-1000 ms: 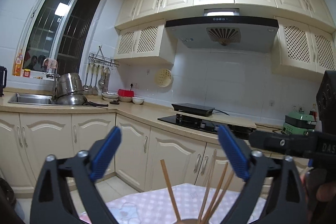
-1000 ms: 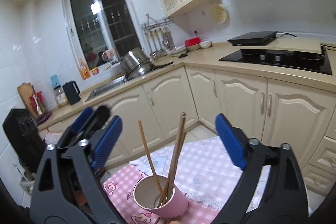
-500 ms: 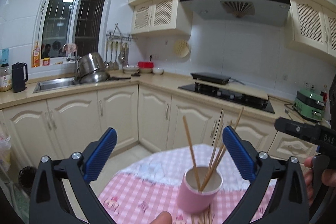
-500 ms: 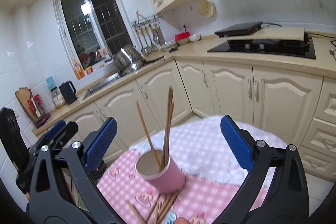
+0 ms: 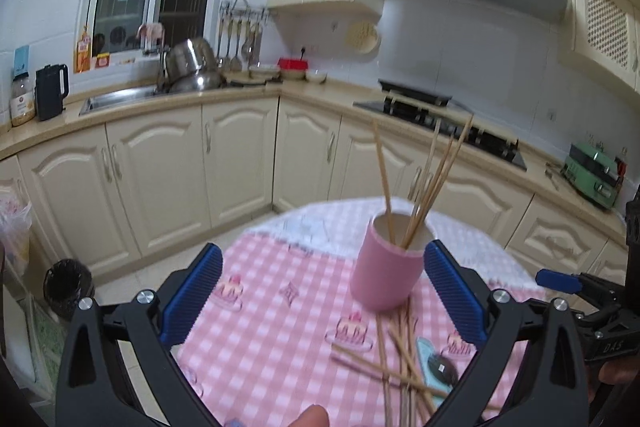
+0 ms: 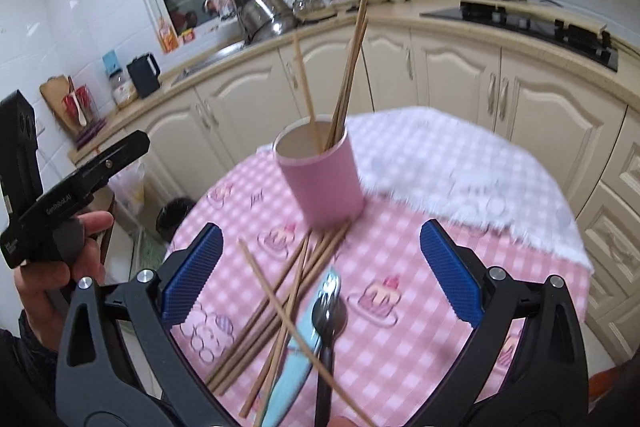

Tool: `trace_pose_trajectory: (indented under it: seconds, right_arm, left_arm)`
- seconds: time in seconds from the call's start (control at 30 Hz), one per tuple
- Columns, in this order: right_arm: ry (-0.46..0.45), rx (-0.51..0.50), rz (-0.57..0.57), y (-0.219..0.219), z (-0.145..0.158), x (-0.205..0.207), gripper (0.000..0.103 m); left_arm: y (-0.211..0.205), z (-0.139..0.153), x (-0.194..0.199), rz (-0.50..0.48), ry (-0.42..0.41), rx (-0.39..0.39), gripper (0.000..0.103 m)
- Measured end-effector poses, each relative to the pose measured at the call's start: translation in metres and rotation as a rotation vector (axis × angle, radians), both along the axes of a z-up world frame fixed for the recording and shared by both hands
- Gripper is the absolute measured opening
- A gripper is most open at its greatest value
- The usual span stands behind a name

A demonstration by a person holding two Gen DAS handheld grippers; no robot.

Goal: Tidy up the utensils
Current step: 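Close the right tool on a chopstick while the left tool grasps another chopstick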

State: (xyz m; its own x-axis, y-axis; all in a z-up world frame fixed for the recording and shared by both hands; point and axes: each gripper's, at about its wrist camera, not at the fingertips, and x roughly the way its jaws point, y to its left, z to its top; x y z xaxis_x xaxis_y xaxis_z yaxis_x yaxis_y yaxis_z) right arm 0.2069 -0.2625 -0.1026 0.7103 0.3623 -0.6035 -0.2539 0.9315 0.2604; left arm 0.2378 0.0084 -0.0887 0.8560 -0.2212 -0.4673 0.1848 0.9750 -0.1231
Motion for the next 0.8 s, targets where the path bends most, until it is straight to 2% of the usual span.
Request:
trace_pose_trajectory:
  seconds: [0.1,0.3,0.57,0.8]
  right_arm:
    - [0.04,-0.016,0.022,0.008,-0.012,-0.002,0.097]
    - [0.099,-0.129,0.115,0.033,-0.037,0.0,0.095]
    - [0.151,-0.224,0.28,0.067,-0.061,0.007,0.037]
    - [0.184,-0.285,0.348,0.093,-0.08,0.024,0.035]
  left_arm:
    - [0.001,-0.011,-0.009,-0.003,0.025,0.034,0.099]
    - [0.003,-0.027,-0.017,-0.012,0.072,0.055,0.099]
    - [0.008,-0.056,-0.015,0.003,0.168,0.099,0.099]
    - [0.008,-0.077,-0.012,0.0,0.238,0.128,0.099]
